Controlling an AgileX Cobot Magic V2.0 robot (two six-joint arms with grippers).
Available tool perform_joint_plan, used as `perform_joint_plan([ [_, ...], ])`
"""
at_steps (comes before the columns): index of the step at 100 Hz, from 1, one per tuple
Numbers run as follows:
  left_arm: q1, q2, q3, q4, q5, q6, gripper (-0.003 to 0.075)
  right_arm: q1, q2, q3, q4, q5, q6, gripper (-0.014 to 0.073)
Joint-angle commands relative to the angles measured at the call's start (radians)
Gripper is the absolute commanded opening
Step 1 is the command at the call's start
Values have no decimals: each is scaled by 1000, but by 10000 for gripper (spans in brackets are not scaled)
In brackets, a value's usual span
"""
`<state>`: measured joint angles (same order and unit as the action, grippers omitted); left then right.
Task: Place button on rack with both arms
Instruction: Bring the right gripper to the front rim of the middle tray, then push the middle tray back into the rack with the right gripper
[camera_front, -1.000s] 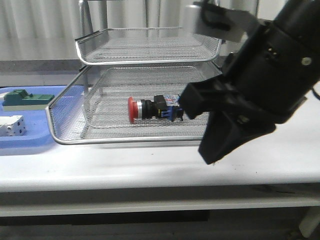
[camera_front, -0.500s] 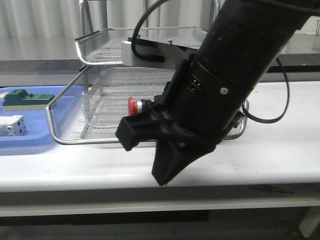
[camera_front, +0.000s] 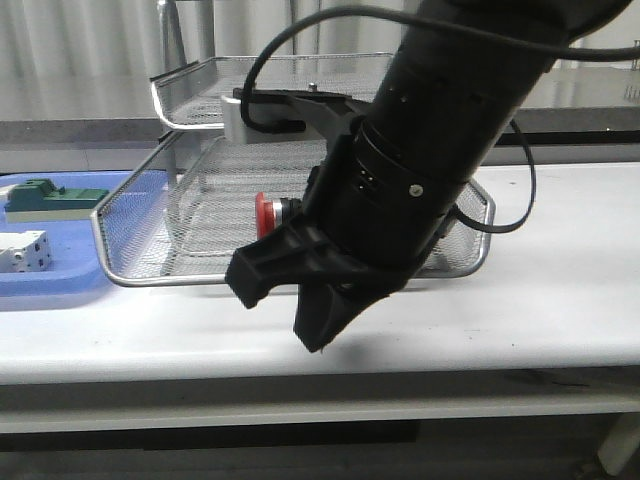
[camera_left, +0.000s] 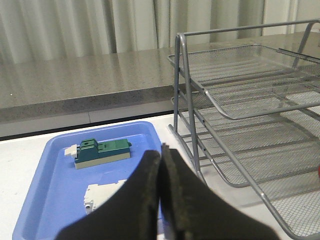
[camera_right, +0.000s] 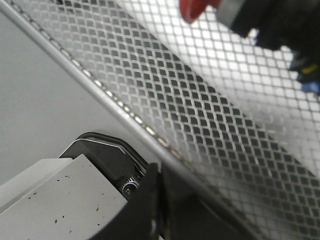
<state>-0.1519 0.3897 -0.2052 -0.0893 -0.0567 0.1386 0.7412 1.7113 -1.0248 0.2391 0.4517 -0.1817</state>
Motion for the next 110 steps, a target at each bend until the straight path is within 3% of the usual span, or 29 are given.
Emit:
perform_joint_plan([
  [1,3,5,-27,-8,-83,-11,-20,-22,-26,-50,-28,-67,-12,-69],
  [76,3,5,-27,-8,-83,-11,-20,-216,193,-386,-134,-76,-12,-69],
  [110,3,5,-27,-8,-83,-11,-20,-233,197,-435,-138,-17,-12,-69],
])
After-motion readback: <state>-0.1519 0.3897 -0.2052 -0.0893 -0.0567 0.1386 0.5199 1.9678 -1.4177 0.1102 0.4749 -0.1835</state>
